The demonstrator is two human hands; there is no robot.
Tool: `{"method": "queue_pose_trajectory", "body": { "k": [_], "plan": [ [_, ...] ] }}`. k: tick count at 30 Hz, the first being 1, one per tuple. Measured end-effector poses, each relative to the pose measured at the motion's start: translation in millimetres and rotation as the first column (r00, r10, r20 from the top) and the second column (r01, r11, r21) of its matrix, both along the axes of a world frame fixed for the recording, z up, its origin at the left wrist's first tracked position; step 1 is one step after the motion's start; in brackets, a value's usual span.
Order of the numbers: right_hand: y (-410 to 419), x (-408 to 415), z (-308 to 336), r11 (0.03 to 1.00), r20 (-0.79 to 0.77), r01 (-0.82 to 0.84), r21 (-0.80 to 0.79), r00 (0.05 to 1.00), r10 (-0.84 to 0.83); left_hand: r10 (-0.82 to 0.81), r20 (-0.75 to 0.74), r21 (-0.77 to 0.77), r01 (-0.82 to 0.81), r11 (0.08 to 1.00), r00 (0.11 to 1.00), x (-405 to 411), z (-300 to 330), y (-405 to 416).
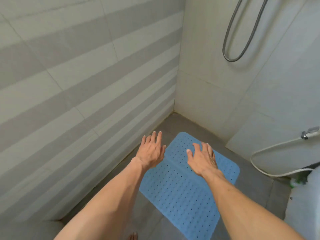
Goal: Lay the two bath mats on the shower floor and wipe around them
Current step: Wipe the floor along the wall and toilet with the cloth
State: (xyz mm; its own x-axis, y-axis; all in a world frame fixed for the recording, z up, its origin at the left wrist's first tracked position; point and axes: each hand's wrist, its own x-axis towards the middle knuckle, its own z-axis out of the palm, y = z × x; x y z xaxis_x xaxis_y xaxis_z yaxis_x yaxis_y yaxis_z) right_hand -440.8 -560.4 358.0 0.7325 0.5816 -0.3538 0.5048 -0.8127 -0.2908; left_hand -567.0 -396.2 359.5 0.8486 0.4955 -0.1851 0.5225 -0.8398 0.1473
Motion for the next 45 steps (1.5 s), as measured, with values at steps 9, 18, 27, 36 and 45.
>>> {"method": "queue_pose_trajectory", "body": {
  "k": [9, 18, 27, 36, 45],
  "plan": [
    [37, 22, 92, 0.961, 0.12, -0.243, 0.13, 0.966, 0.228, 0.289, 0.131, 0.132, -0.306, 0.943, 0.948, -46, 96, -2],
    [134, -51, 185, 0.806, 0.214, -0.505, 0.309, 0.863, 0.458, 0.527, 0.258, 0.304, -0.586, 0.751, 0.81, -160, 204, 32],
    [205, -207, 282, 0.481, 0.32, -0.75, 0.454, 0.641, 0.697, 0.695, 0.446, 0.428, -0.816, 0.388, 0.565, -322, 298, 11],
    [209, -384, 321, 0.143, 0.33, -0.861, 0.488, 0.334, 0.883, 0.813, 0.582, 0.246, -0.951, -0.187, -0.01, -459, 336, -62],
    [207, -534, 317, -0.086, 0.241, -0.928, 0.362, 0.004, 0.97, 0.796, 0.571, -0.005, -0.97, -0.242, -0.202, -527, 318, -59]
  ]
}}
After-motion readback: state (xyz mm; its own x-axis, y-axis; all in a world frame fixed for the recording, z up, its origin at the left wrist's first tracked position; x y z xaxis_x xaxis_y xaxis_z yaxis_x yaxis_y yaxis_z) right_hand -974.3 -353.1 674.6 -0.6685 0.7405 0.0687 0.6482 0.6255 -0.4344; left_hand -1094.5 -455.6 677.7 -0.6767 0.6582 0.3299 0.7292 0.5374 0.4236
